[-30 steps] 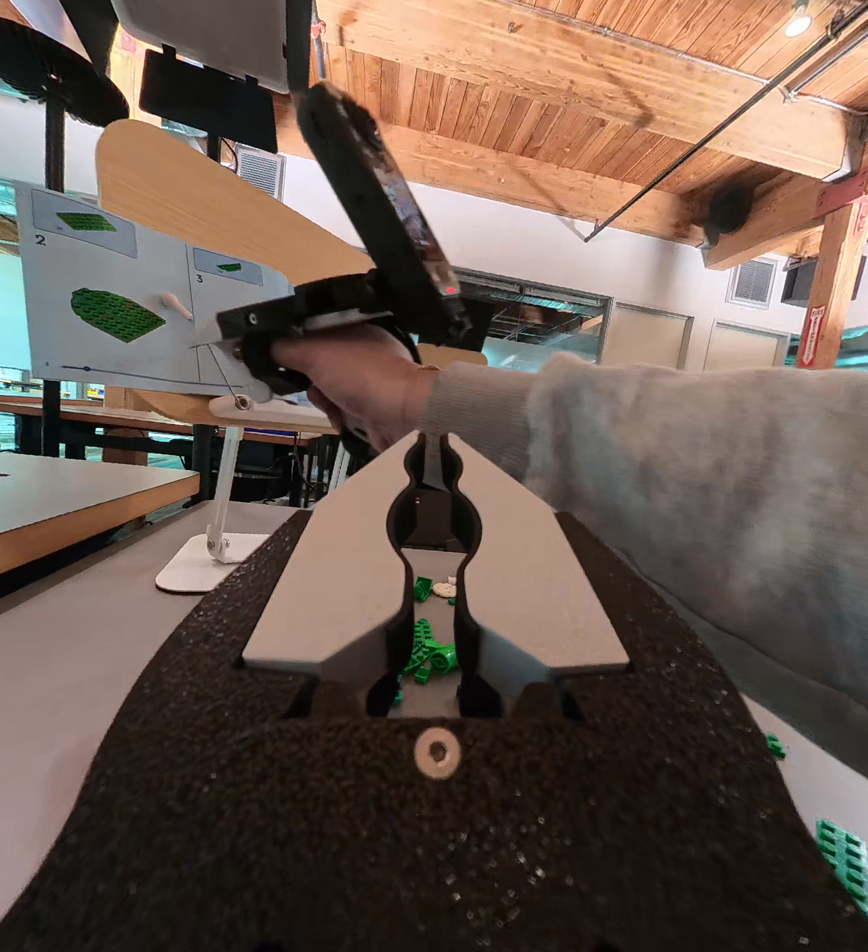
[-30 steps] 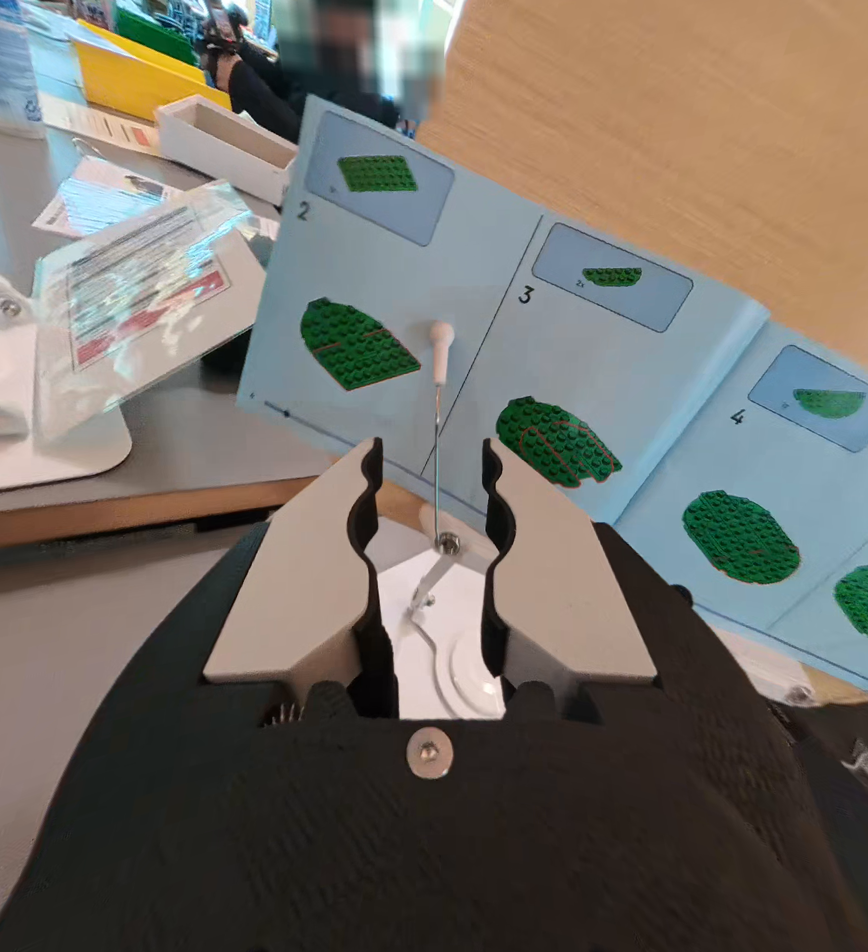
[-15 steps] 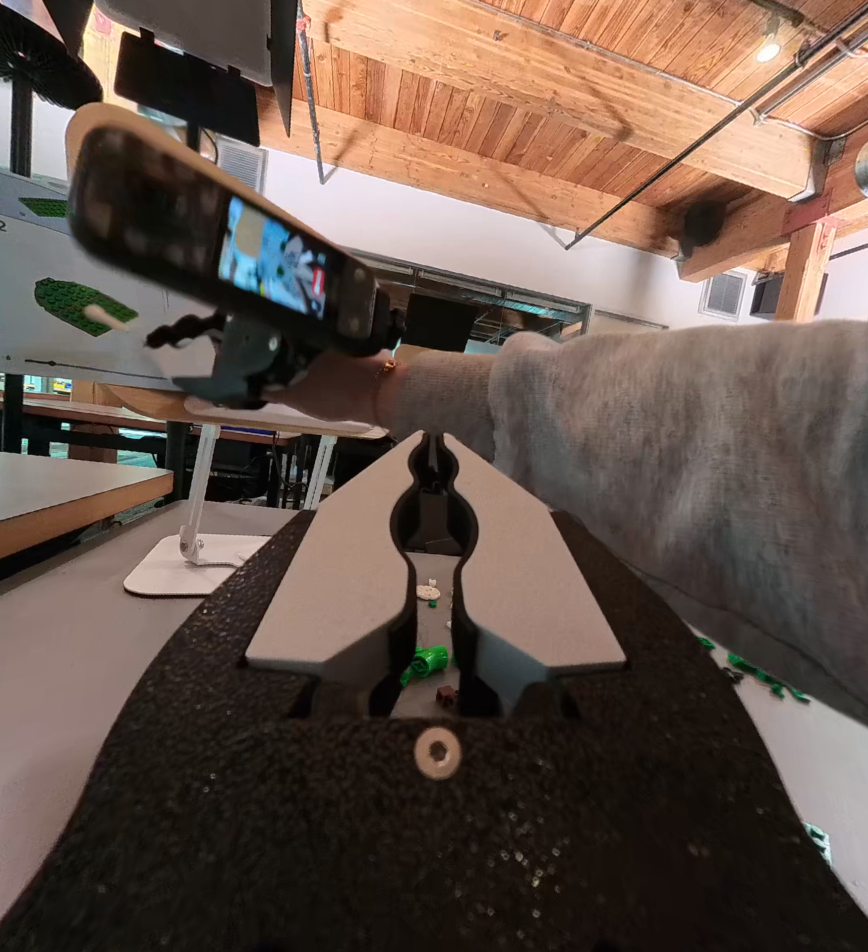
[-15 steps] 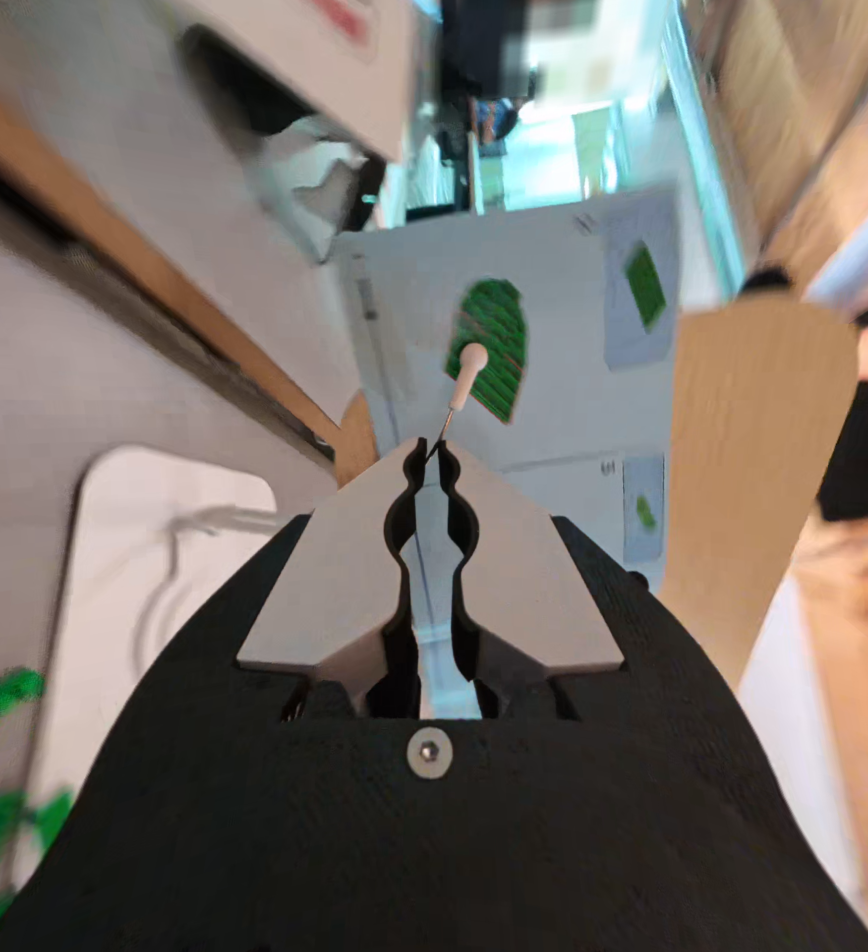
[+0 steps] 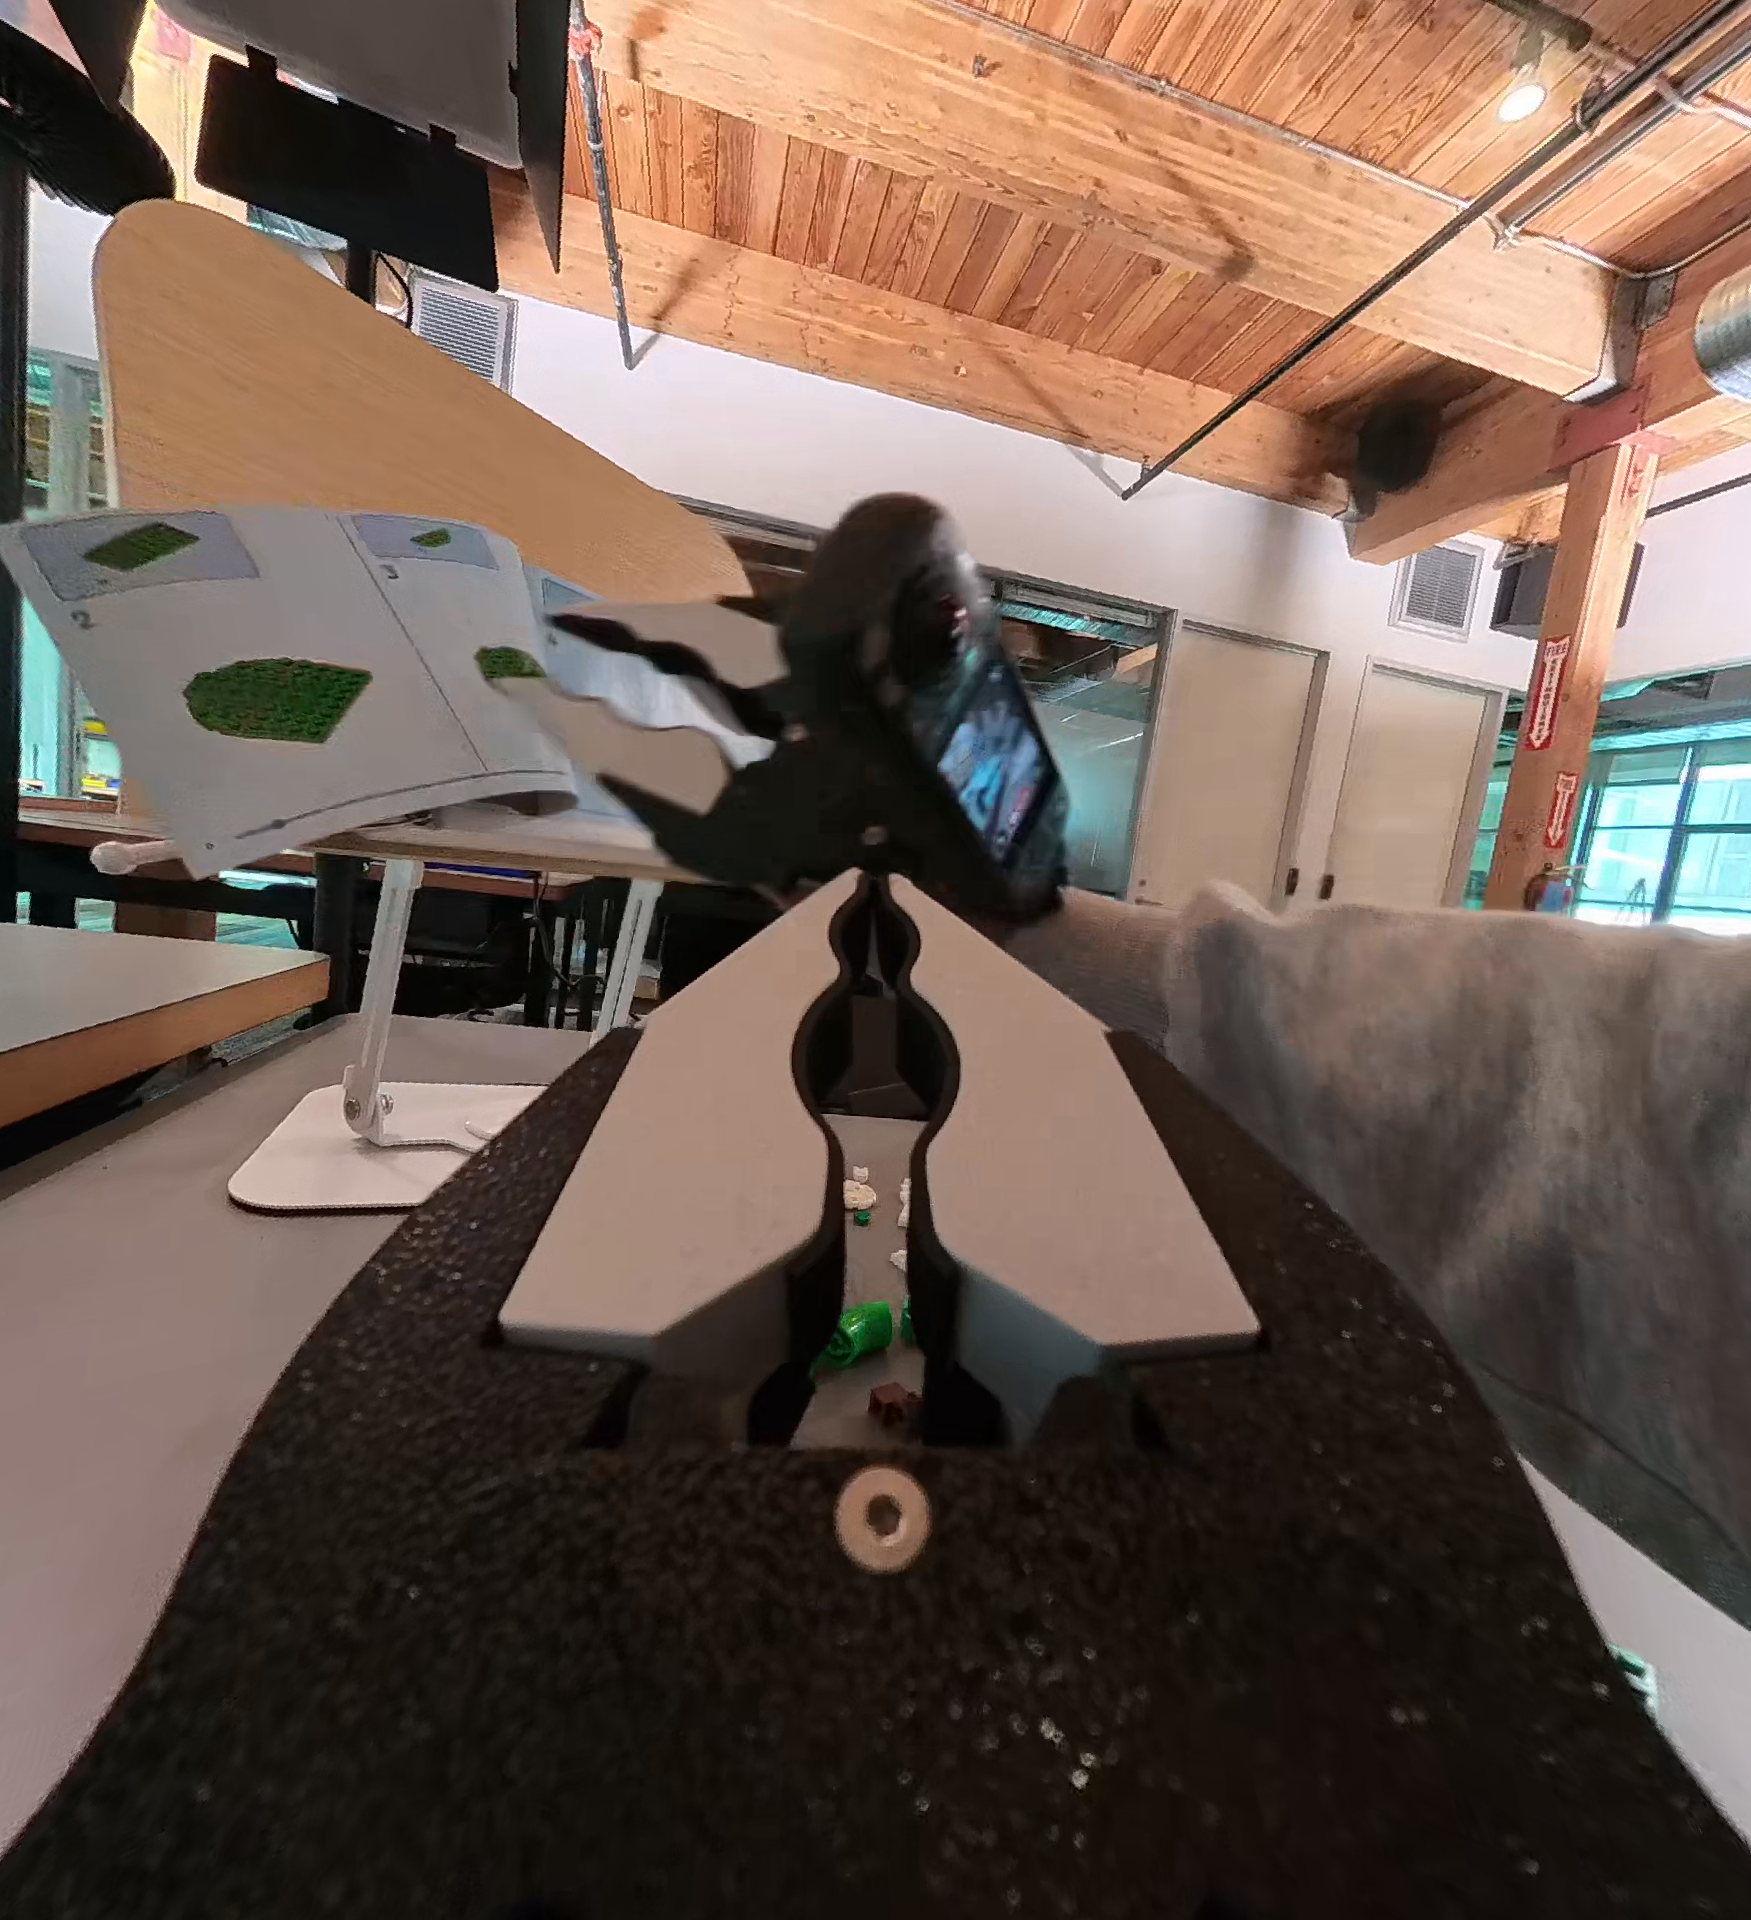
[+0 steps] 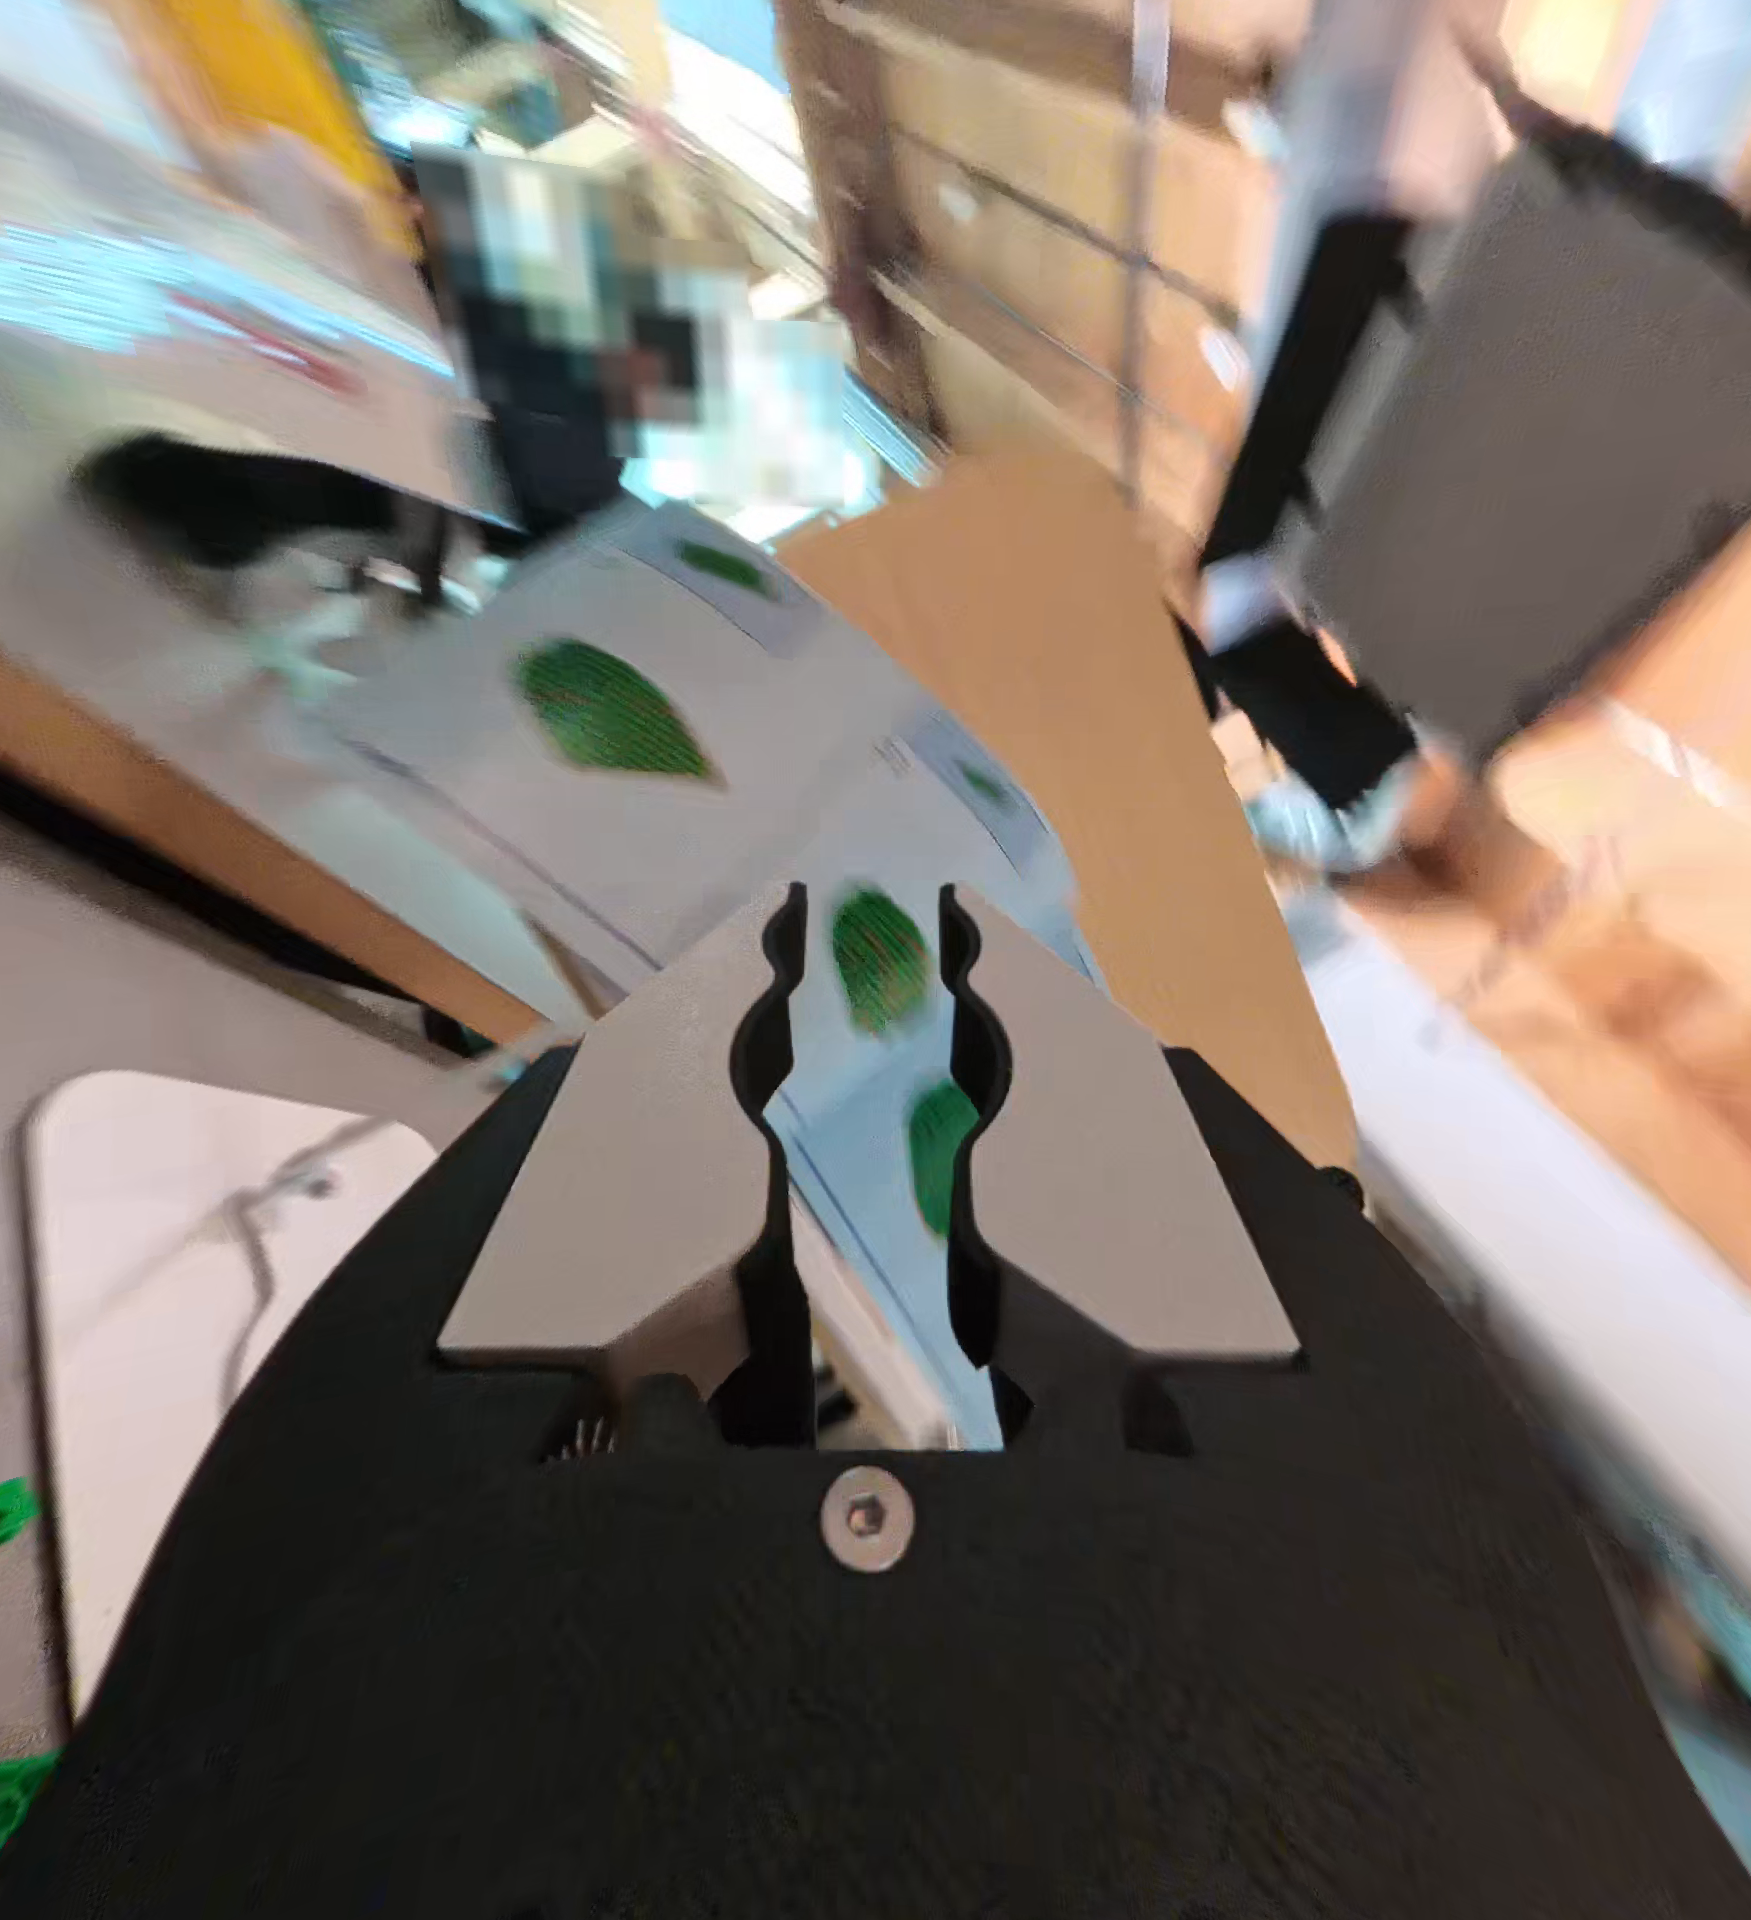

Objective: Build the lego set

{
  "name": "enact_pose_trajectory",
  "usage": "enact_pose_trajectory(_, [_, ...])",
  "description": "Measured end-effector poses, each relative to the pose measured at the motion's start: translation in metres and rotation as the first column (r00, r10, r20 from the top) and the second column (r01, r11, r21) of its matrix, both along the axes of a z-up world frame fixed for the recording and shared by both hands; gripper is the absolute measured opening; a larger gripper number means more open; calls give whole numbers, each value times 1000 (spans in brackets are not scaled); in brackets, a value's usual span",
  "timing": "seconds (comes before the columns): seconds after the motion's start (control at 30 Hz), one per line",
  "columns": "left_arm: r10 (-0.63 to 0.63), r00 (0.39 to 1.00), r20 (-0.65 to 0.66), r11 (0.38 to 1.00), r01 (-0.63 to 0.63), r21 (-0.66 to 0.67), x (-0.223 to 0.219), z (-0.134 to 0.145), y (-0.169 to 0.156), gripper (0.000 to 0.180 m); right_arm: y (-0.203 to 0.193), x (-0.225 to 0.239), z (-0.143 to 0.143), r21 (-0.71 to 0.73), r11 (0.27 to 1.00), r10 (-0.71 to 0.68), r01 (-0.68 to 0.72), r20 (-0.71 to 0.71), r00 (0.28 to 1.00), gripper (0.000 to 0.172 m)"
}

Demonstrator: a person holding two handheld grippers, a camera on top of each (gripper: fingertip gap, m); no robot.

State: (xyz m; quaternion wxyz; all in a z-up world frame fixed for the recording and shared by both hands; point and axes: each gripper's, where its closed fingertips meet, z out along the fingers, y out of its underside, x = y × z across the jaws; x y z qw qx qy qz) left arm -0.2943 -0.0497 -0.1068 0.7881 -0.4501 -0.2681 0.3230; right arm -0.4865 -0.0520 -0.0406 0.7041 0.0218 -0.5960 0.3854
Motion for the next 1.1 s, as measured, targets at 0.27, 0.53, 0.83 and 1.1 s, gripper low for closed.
enact_pose_trajectory(0.27, [1,1000,-29,999,-2,-37,4,1,6,0,178,-100,-5,-594,668,-204,448,433,878,30])
enact_pose_trajectory(0.53, [-14,1000,-17,999,13,-38,4,0,8,0,190,-139,-33,-637,582,-31,506,604,796,42])
enact_pose_trajectory(0.83, [-19,1000,-11,999,19,-42,4,-1,9,0,204,-141,-68,-625,449,-37,639,701,712,22])
enact_pose_trajectory(1.1, [-24,1000,-9,999,23,-39,4,-1,9,0,219,-130,-69,-773,355,99,526,590,801,34])
